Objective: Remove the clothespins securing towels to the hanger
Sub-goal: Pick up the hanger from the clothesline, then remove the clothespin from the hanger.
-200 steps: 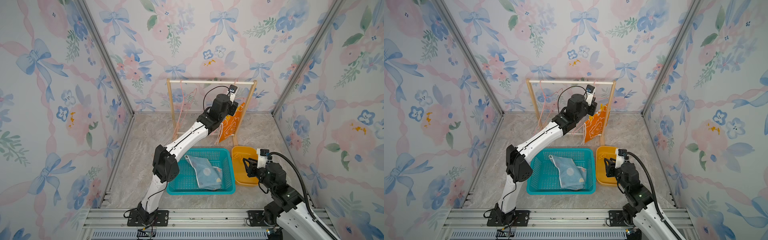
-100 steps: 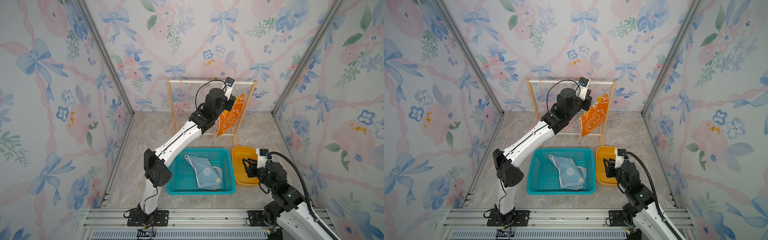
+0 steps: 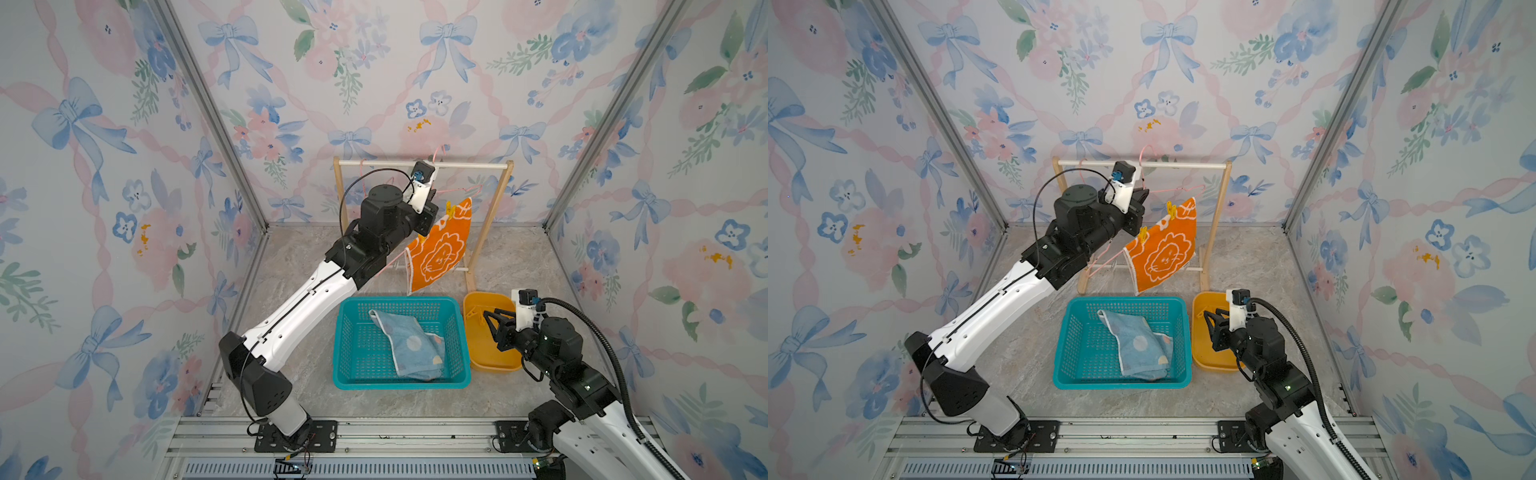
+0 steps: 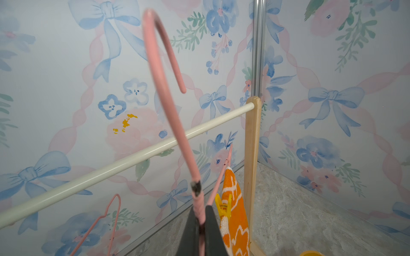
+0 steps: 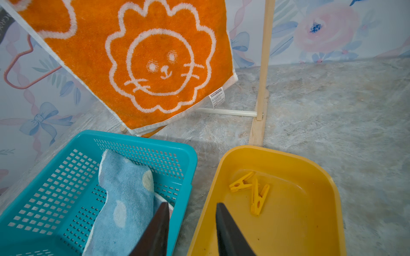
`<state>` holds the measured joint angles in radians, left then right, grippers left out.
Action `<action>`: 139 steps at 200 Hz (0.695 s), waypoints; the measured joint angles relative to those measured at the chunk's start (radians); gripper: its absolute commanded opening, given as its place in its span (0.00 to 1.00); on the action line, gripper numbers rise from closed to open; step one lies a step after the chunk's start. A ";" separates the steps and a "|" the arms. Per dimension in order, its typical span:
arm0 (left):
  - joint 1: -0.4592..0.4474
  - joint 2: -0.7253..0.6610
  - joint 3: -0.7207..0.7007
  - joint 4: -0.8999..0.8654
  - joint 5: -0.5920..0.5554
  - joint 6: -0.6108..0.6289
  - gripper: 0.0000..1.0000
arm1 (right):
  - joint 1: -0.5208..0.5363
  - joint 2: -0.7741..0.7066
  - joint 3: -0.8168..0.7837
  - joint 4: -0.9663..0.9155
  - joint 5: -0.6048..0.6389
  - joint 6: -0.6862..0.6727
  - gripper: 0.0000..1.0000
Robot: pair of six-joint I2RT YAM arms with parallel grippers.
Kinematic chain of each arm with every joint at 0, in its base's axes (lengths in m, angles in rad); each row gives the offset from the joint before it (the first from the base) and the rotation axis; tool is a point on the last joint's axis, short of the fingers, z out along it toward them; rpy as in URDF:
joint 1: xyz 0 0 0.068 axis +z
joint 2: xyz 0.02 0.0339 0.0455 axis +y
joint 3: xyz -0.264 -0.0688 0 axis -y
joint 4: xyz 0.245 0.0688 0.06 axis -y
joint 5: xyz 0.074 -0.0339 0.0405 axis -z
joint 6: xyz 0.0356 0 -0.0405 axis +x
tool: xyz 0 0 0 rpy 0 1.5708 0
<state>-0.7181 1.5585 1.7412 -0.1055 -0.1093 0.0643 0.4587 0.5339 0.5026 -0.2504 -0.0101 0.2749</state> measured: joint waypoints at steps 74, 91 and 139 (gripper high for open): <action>0.079 -0.228 -0.175 -0.005 0.154 -0.074 0.00 | 0.137 0.154 0.122 0.008 -0.022 -0.072 0.36; 0.102 -0.263 -0.198 -0.009 0.190 -0.091 0.00 | 0.184 0.181 0.165 0.009 -0.020 -0.100 0.36; 0.167 -0.348 -0.259 -0.044 0.286 -0.123 0.00 | 0.253 0.256 0.241 0.026 -0.028 -0.159 0.36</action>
<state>-0.5514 1.2102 1.4818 -0.1497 0.1768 -0.0586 0.7120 0.7895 0.7433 -0.2249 -0.0380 0.1154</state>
